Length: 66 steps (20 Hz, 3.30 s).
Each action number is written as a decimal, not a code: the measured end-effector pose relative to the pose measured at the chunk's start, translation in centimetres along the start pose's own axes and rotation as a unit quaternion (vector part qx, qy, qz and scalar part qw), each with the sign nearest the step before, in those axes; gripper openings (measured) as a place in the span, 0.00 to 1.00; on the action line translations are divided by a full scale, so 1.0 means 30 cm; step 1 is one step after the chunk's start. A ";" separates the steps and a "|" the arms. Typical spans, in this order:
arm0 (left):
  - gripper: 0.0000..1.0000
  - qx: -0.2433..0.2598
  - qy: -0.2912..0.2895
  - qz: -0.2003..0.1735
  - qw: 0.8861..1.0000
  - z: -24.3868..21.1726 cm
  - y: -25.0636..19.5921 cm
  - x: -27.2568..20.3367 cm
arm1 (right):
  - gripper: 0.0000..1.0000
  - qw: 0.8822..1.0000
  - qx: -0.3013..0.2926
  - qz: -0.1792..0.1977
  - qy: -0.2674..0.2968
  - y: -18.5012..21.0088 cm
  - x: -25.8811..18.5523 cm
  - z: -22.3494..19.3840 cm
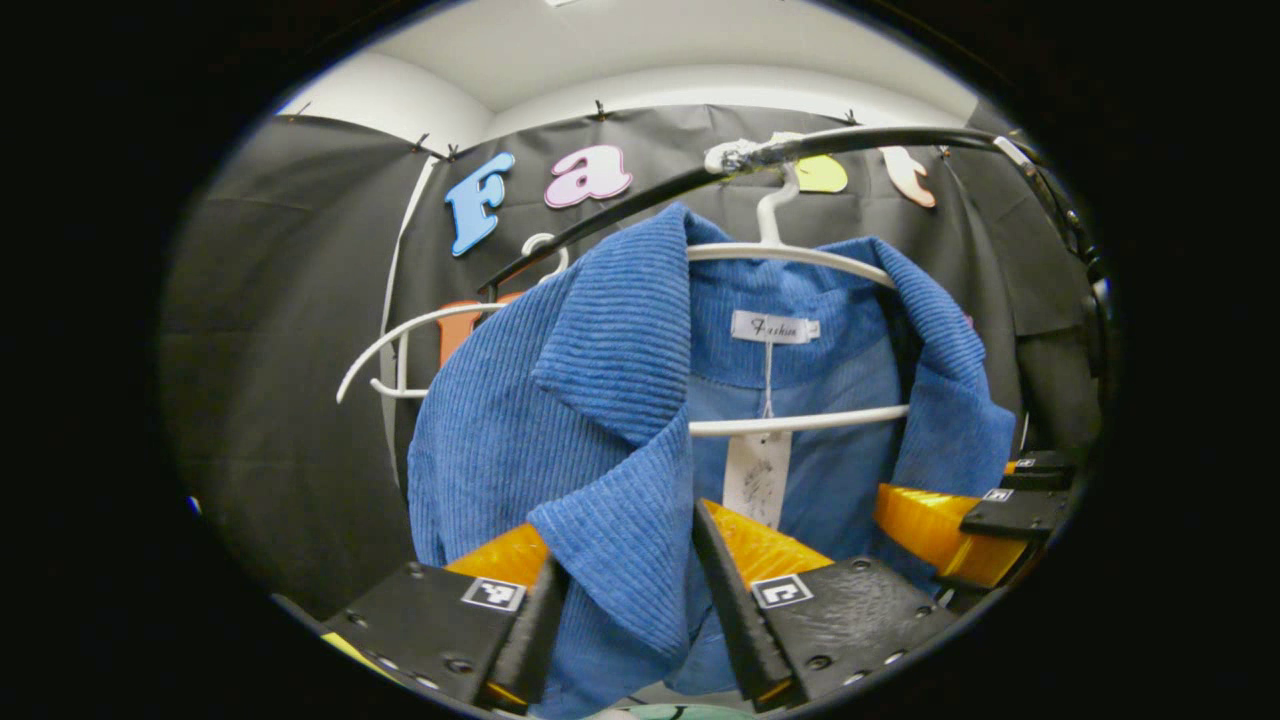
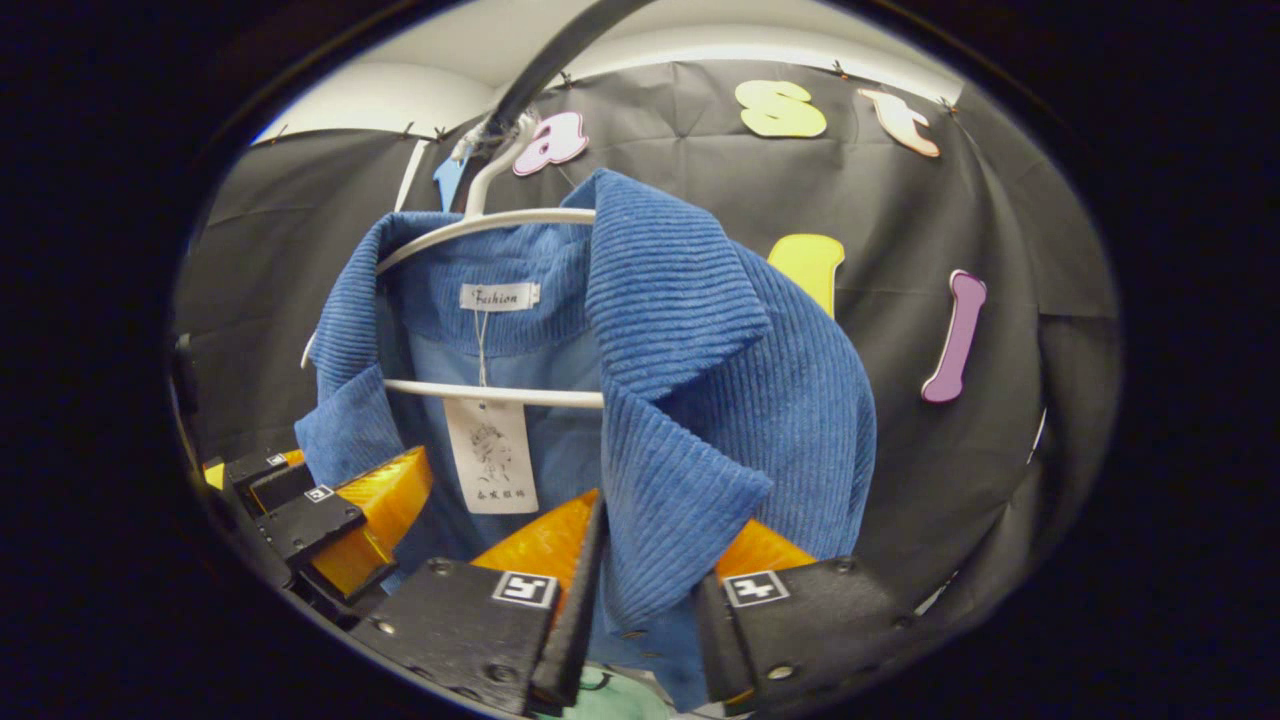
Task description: Grasp the clothes on the hanger with both hands and then place them into the laundry hamper below.
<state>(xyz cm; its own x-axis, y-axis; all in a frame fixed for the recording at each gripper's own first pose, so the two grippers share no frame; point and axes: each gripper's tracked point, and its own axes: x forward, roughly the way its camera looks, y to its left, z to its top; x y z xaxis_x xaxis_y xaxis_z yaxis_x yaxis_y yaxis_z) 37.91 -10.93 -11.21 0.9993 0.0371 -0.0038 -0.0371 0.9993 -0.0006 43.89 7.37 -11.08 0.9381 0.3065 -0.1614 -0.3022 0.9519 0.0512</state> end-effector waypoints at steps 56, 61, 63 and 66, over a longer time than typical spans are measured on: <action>0.05 -0.066 -0.033 0.088 0.993 0.284 0.502 0.032 | 0.05 0.952 0.273 0.093 -0.103 -0.423 0.010 0.307; 0.05 -0.077 -0.025 0.063 0.995 0.255 0.496 0.038 | 0.05 0.955 0.272 0.080 -0.080 -0.443 0.035 0.250; 0.01 -0.080 -0.015 0.060 0.995 0.230 0.493 0.041 | 0.05 0.962 0.254 0.074 -0.072 -0.432 0.042 0.228; 0.01 -0.101 -0.004 0.051 0.994 0.226 0.488 0.054 | 0.05 0.960 0.262 0.068 -0.068 -0.431 0.049 0.231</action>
<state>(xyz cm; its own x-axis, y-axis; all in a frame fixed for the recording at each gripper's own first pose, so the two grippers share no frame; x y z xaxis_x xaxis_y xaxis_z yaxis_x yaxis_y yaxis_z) 39.01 3.77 -4.44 0.9904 0.1380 -0.0069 -0.1365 0.9698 -0.2021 50.35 -4.49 -5.15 0.9205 0.3907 0.0093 -0.3290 0.7618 0.5580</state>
